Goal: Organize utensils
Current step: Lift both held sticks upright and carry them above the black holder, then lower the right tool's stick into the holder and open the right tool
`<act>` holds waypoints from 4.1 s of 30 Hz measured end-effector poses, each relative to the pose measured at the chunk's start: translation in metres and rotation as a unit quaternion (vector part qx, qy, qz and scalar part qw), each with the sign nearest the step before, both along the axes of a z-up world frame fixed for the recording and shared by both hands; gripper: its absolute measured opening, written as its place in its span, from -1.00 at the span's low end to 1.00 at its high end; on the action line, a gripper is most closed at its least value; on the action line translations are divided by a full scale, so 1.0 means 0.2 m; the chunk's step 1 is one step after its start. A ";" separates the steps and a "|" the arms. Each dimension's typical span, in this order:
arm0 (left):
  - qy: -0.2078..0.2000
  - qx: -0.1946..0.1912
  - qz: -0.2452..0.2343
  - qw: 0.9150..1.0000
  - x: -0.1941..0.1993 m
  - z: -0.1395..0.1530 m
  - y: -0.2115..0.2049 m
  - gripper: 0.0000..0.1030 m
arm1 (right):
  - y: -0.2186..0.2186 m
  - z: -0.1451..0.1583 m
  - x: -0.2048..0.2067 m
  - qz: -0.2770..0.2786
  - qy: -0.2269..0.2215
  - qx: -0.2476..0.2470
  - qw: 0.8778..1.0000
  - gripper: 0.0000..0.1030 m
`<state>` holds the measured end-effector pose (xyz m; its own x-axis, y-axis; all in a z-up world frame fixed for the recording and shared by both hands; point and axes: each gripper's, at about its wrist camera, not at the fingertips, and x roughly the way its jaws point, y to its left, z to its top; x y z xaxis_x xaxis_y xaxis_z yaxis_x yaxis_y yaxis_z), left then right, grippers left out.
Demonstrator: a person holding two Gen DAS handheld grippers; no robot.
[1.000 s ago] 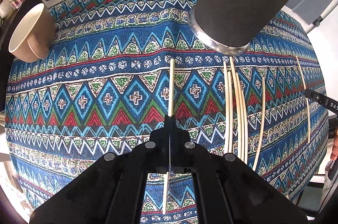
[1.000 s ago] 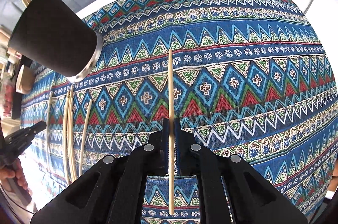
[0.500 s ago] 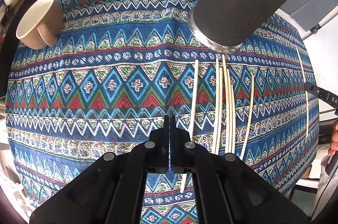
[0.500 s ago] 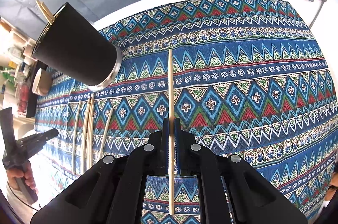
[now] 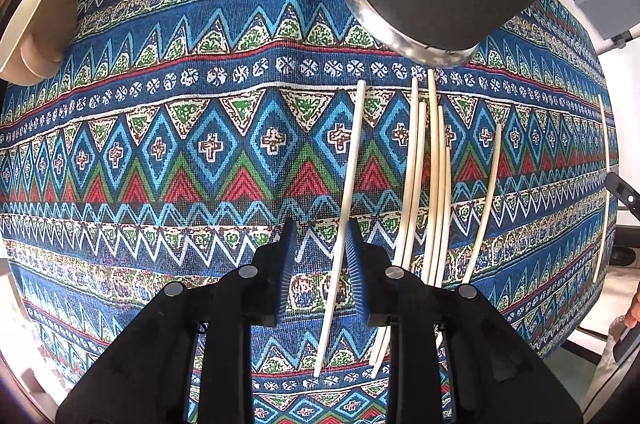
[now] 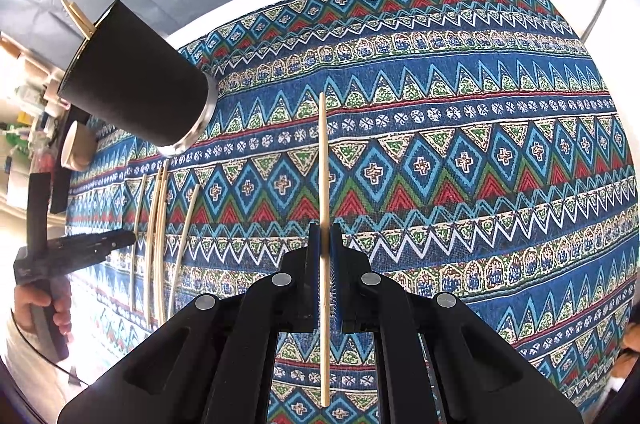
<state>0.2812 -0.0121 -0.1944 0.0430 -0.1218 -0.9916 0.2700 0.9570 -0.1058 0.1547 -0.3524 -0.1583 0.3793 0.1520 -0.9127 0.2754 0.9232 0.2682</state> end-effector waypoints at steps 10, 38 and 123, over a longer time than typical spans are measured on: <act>-0.015 0.043 -0.002 0.999 0.04 -0.12 -0.27 -0.30 | -0.06 -0.02 -0.04 -0.015 -0.003 0.028 0.999 -0.91; -0.086 0.025 0.056 0.994 -0.15 0.41 0.23 -0.91 | -0.09 0.29 0.14 0.009 -0.093 0.077 0.993 -0.91; -0.384 -0.195 0.028 0.902 0.17 0.68 -0.21 -0.90 | 0.40 0.52 0.90 0.145 -0.349 0.070 0.923 -0.85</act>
